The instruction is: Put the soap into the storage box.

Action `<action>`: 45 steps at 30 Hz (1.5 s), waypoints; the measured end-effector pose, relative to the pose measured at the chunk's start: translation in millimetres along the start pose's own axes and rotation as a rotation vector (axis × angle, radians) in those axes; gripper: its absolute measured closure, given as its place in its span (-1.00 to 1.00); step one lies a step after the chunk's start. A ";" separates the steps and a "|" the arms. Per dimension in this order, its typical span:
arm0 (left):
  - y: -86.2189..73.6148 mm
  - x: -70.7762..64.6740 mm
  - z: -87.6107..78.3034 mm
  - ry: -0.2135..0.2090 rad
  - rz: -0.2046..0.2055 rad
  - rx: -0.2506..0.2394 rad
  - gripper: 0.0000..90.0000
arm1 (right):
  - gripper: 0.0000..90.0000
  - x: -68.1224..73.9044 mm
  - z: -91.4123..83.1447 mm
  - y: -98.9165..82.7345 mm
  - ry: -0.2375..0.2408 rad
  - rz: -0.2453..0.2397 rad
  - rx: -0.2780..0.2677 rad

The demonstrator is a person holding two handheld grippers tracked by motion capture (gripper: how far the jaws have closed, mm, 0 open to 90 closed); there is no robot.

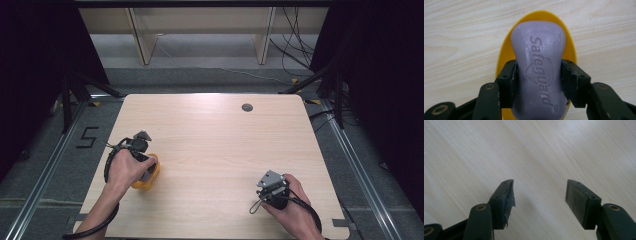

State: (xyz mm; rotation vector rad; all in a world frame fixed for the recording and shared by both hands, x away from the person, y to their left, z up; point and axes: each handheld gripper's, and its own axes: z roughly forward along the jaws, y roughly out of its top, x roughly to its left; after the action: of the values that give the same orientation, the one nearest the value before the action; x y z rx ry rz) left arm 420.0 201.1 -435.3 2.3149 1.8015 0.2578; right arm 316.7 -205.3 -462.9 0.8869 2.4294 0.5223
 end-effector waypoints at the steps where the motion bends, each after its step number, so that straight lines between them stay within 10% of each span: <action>1: 0.2 -0.2 0.1 -0.003 -0.002 0.004 0.08 | -0.11 0.1 0.0 0.0 0.001 0.001 0.000; 18: -1.6 2.3 -1.6 -0.026 0.018 -0.021 0.07 | -0.11 0.2 -0.4 -0.2 -0.002 -0.004 -0.006; 26: -7.3 10.9 -30.5 -0.083 0.025 -0.180 0.11 | -0.11 -0.6 -1.3 0.0 -0.001 -0.010 -0.002; 38: -19.7 35.6 -48.1 -0.034 0.123 -0.251 0.22 | -0.11 -0.3 -0.8 -0.1 -0.012 -0.006 -0.011; 45: -56.5 57.7 -36.3 -0.136 0.147 -0.395 0.11 | -0.11 0.0 -0.8 -0.1 -0.011 0.002 -0.014</action>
State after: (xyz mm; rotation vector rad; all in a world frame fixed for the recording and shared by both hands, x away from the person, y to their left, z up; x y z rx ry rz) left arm 371.9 272.4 -414.0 2.1247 1.3736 0.4244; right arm 316.2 -205.6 -462.3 0.8835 2.4126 0.5334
